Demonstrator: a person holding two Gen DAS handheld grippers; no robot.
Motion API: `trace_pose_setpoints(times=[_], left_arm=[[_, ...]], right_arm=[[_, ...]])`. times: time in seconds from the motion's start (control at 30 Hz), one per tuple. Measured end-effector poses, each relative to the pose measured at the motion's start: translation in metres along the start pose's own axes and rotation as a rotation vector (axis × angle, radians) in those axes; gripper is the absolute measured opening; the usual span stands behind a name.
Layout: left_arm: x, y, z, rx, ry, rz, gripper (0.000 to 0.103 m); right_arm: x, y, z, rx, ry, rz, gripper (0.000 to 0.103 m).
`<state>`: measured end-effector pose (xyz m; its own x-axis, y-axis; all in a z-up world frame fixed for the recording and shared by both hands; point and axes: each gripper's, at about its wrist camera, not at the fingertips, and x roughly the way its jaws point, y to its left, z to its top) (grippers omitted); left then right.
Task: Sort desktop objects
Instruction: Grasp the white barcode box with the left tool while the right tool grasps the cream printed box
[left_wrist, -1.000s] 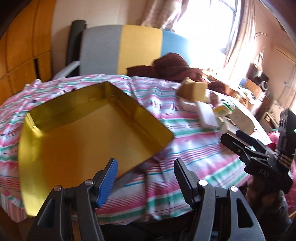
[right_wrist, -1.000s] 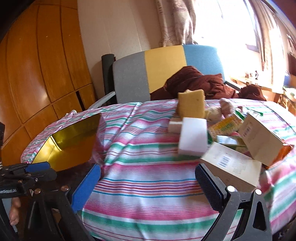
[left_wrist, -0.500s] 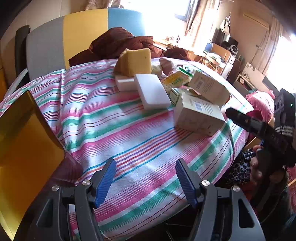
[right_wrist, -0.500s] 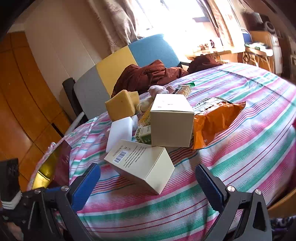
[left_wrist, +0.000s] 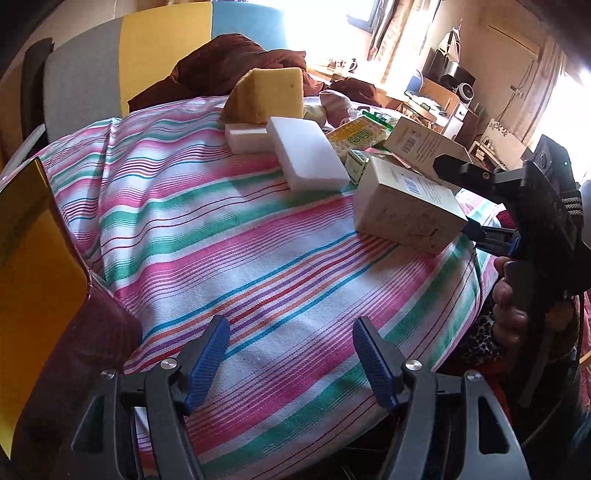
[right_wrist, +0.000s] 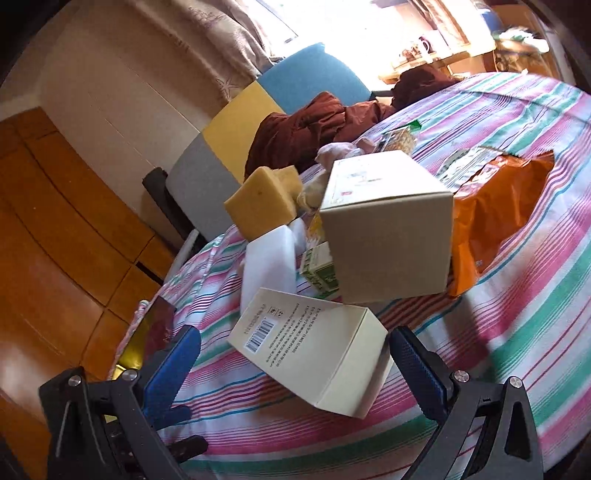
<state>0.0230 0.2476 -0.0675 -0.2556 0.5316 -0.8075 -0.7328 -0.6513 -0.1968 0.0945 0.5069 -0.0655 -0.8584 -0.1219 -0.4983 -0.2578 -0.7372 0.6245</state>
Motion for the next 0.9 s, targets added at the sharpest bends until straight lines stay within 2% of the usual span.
trace_pose_setpoints(times=[0.1, 0.4, 0.5, 0.63, 0.73, 0.9], left_arm=[[0.000, 0.001, -0.001, -0.012, -0.021, -0.022, 0.074], [-0.002, 0.004, -0.004, -0.036, -0.056, -0.069, 0.077], [-0.002, 0.006, 0.000, -0.068, -0.053, -0.079, 0.077], [-0.004, 0.008, 0.010, -0.148, -0.025, -0.135, 0.077], [-0.007, -0.002, 0.023, -0.151, -0.030, -0.139, 0.077], [-0.003, -0.019, 0.051, -0.161, -0.025, -0.166, 0.077]], right_arm=[[0.003, 0.001, -0.007, 0.078, 0.067, 0.162, 0.103], [0.015, 0.015, -0.029, 0.162, 0.226, 0.424, 0.103], [0.005, 0.015, -0.030, 0.099, 0.216, 0.357, 0.103], [-0.020, 0.014, -0.023, -0.055, 0.124, 0.154, 0.103], [-0.032, 0.016, -0.023, -0.180, 0.059, -0.016, 0.103], [-0.043, 0.017, -0.020, -0.301, -0.016, -0.181, 0.103]])
